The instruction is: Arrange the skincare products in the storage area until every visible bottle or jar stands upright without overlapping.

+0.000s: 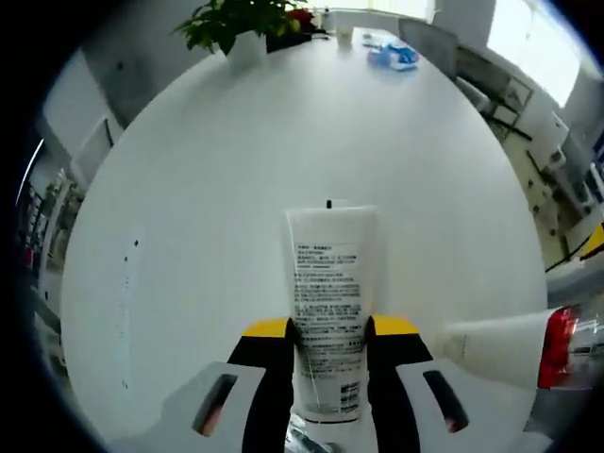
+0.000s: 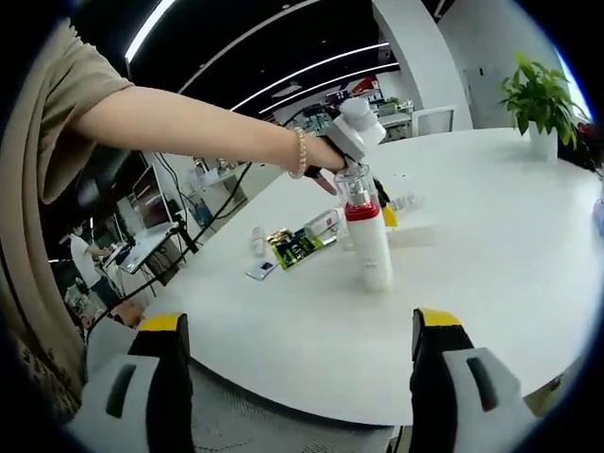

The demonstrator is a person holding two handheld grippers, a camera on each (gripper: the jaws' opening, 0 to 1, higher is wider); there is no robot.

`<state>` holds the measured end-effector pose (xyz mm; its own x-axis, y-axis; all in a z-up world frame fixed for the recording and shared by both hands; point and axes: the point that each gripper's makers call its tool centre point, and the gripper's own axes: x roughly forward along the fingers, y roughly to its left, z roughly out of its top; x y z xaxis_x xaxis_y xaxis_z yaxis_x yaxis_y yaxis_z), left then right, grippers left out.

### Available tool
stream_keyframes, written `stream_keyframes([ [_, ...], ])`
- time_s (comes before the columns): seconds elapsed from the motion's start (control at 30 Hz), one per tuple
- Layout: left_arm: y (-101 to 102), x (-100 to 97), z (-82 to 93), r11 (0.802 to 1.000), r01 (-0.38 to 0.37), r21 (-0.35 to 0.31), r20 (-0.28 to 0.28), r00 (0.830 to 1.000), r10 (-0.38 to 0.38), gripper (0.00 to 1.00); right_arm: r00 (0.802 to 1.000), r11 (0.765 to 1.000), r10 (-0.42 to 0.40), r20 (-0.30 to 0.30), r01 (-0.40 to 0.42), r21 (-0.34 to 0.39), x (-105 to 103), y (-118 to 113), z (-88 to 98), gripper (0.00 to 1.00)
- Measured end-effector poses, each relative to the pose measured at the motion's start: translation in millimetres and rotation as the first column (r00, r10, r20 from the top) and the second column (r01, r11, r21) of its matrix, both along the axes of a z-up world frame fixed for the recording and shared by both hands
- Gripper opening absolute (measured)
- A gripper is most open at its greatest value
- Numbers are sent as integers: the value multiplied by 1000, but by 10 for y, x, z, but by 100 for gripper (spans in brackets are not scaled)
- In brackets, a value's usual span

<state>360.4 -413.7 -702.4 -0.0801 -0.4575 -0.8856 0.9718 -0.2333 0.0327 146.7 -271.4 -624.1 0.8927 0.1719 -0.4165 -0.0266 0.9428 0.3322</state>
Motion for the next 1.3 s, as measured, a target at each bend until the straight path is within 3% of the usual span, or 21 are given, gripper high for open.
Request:
stream_keyframes([
  [0.57, 377, 48, 407, 985, -126, -116, -56, 991, 120, 25, 999, 999, 32, 0, -32, -29, -17, 40, -24, 97],
  [1.1, 710, -64, 569, 968, -188, -165, -65, 982, 180, 24, 997, 996, 78, -3, -78, -51, -40, 88, -48, 97],
  [1.3, 848, -143, 594, 953, -209, -218, -75, 978, 197, 24, 996, 994, 91, -21, -92, -62, -109, 107, -113, 98],
])
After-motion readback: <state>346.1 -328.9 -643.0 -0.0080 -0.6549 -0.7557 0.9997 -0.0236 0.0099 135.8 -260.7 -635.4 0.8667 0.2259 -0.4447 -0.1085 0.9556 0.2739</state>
